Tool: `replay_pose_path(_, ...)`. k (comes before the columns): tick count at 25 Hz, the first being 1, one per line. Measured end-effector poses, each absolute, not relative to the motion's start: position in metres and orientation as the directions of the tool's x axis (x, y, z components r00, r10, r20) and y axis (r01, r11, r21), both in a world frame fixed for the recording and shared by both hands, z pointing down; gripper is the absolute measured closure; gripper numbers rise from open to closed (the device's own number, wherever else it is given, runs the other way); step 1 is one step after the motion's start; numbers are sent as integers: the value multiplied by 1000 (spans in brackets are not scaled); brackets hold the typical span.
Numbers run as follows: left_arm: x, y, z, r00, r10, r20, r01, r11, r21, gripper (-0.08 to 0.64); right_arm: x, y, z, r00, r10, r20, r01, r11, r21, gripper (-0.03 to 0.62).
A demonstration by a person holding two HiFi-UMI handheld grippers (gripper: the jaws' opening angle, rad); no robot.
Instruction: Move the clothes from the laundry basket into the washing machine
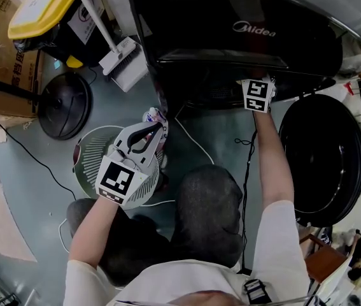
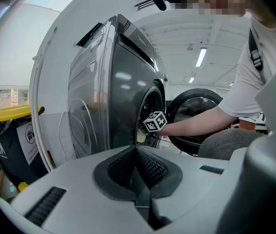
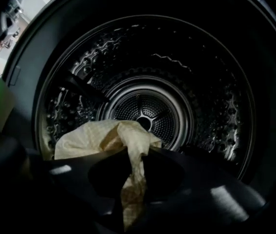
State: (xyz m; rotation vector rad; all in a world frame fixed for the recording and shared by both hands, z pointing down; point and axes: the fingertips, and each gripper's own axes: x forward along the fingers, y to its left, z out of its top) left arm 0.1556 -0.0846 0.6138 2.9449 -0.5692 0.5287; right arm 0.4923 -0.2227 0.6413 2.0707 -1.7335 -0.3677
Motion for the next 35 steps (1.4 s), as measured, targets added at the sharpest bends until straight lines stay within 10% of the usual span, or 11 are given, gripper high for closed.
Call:
replay_pose_path(27,162,-82,610,880,-333,339,-356,-934,6,554,491,-205,667,277,-961,-30,-817,-251,519,530)
replay_pose_path(30,162,-82,608,880,-334,338,-355,-935,2,554,486,-217,719,186,-958,217,-894,-74,442,273)
replay_pose_path(35,159,-83,608,877,-344,336,-366,-931,1,554,478,-201,747,114,-936,334,-931,17,364,233)
